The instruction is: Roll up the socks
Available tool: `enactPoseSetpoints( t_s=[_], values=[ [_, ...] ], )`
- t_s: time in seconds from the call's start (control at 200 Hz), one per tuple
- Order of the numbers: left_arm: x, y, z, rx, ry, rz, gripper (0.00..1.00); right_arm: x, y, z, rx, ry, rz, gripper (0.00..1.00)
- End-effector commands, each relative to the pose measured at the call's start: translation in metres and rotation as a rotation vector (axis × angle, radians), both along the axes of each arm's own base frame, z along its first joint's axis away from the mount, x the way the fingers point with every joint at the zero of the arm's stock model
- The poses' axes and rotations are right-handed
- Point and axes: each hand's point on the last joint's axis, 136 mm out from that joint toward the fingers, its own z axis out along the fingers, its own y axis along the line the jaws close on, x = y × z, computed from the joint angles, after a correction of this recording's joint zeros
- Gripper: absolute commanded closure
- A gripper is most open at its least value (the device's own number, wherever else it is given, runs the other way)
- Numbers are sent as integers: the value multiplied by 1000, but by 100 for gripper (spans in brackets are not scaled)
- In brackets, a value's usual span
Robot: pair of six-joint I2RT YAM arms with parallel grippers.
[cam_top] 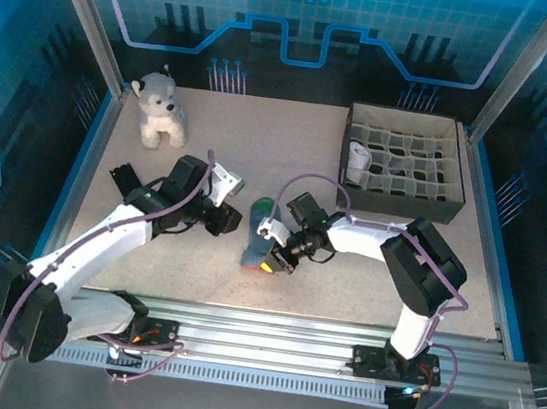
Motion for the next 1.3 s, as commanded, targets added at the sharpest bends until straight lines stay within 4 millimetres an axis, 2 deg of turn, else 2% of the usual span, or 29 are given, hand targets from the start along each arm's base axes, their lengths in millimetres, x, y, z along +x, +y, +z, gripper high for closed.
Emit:
enactPoseSetpoints(
  t_s=[0.0, 0.105, 0.19, 0.295, 0.42, 0.51, 0.585, 0.685, 0.755, 0.865, 0.926, 1.066, 1.291],
  values=[
    [-13, -1, -1, -136, 83, 100, 71, -6, -17, -19, -107, 114, -45, 100],
    [-24, -12, 1, -254, 148, 100, 76, -2, -14, -22, -126, 154, -64, 100],
    [-24, -2, -10, -225, 229, 217, 77, 3, -12, -23, -128, 161, -84, 100],
    [-27, 4, -18, -182, 255, 259, 76, 5, -9, -24, -124, 165, -90, 100],
    [-30, 8, -36, -166, 309, 322, 66, 6, -8, -23, -130, 173, -84, 100],
    [-34, 1, -48, -168, 376, 306, 64, 5, -8, -23, -135, 187, -81, 100],
    [-36, -3, -58, -125, 395, 305, 51, 5, -7, -21, -127, 195, -79, 100],
    [-34, -5, -65, -119, 391, 318, 51, 4, -7, -19, -127, 209, -79, 100],
    [-32, -8, -69, -125, 398, 308, 61, 5, -7, -18, -134, 212, -82, 100],
    [-30, -8, -79, -75, 399, 314, 67, 9, -7, -15, -129, 212, -91, 100],
    [-29, -10, -83, -82, 404, 322, 67, 11, -7, -13, -127, 207, -97, 100],
    [-26, -19, -95, -75, 419, 318, 60, 14, -6, -8, -119, 193, -100, 100],
    [-19, -29, -124, -56, 480, 325, 60, 21, -8, 0, -101, 168, -104, 96]
  ],
)
